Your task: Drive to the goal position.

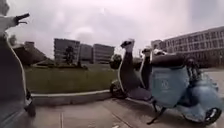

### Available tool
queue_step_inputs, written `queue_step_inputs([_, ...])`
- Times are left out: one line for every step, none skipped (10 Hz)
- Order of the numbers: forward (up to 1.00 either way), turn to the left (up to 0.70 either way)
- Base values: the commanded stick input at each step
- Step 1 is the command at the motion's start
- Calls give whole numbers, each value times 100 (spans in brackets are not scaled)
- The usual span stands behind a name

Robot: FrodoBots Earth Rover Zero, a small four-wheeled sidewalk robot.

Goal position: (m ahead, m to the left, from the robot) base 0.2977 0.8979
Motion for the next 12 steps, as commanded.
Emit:
queue_step_inputs([0, 50])
queue_step_inputs([0, 17])
queue_step_inputs([0, 0])
queue_step_inputs([0, 0])
queue_step_inputs([0, 0])
queue_step_inputs([20, 14])
queue_step_inputs([49, 34])
queue_step_inputs([50, 41])
queue_step_inputs([50, 47])
queue_step_inputs([50, 49])
queue_step_inputs([50, 49])
queue_step_inputs([32, 31])
